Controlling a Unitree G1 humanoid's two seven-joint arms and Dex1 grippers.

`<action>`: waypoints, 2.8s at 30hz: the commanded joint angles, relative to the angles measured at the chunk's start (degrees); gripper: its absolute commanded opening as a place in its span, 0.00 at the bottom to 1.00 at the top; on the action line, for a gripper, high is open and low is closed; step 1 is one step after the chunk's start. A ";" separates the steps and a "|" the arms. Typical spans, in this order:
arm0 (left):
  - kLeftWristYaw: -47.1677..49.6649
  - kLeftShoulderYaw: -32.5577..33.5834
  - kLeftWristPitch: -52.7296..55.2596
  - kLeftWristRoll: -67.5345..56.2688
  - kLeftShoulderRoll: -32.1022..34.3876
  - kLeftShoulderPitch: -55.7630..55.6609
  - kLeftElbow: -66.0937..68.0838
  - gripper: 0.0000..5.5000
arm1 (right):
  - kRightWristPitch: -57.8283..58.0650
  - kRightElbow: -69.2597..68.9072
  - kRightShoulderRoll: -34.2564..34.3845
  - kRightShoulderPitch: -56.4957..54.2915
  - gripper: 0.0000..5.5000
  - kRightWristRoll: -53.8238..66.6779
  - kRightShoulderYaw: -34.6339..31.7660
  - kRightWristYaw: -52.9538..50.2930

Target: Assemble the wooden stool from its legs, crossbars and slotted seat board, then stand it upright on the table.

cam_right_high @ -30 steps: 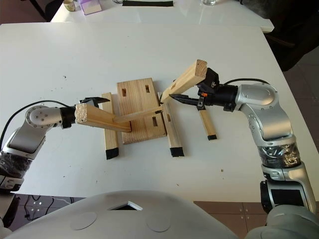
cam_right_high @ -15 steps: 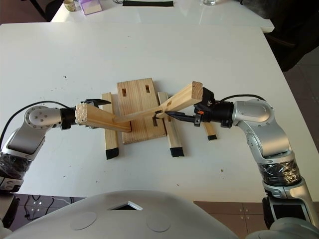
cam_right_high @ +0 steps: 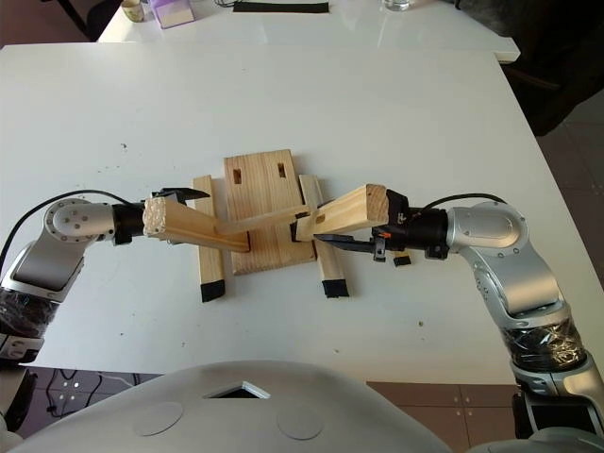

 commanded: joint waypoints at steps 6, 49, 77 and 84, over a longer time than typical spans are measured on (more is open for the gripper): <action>0.36 -0.15 -0.90 2.51 -0.37 -0.73 0.34 0.66 | 6.09 -2.24 -2.99 4.06 0.37 0.99 2.41 1.54; -8.27 2.90 5.86 -7.71 5.45 11.23 -24.57 0.66 | 8.59 -3.19 -6.25 -3.76 0.36 -0.98 10.28 2.60; -7.73 1.24 8.53 -6.87 0.50 4.98 -21.17 0.66 | 10.01 9.74 -6.13 -13.84 0.36 -11.38 24.57 8.21; -14.71 8.37 17.27 -18.81 1.81 -1.44 -11.13 0.66 | 7.84 12.55 -5.81 -12.92 0.36 -11.90 25.20 7.80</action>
